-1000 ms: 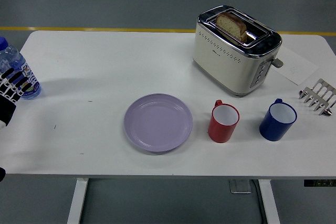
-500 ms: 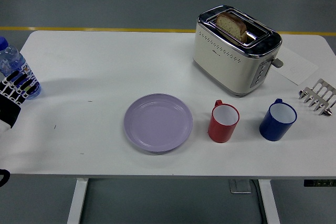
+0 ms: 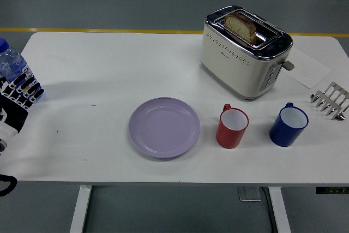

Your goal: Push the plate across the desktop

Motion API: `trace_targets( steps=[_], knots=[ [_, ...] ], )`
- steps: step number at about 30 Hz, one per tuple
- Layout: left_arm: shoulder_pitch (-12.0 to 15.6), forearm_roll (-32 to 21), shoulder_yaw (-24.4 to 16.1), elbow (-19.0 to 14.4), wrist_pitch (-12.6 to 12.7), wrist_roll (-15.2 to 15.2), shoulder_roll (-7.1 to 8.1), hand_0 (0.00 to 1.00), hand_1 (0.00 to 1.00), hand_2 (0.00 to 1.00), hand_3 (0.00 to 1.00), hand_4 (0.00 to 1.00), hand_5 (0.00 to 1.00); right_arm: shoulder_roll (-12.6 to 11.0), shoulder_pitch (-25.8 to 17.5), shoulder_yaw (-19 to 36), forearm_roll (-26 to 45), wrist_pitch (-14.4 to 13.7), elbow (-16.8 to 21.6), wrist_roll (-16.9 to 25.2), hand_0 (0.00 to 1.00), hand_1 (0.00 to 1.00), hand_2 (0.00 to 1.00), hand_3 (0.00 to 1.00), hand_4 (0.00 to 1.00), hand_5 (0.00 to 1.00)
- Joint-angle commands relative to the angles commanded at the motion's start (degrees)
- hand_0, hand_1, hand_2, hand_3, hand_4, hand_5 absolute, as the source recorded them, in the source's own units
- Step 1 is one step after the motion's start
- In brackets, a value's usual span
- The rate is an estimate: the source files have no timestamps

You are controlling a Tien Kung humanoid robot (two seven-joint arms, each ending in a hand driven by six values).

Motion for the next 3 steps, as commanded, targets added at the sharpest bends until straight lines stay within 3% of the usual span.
trace_targets(
  steps=[3],
  knots=[
    [0.0, 0.0, -0.2, 0.0, 0.0, 0.0, -0.03, 0.659, 0.671, 0.646, 0.607, 0.511, 0.998, 0.0, 0.0, 0.0, 0.0, 0.0, 0.0, 0.0, 0.673, 0.649, 0.682, 0.601, 0.451, 0.203]
  ],
)
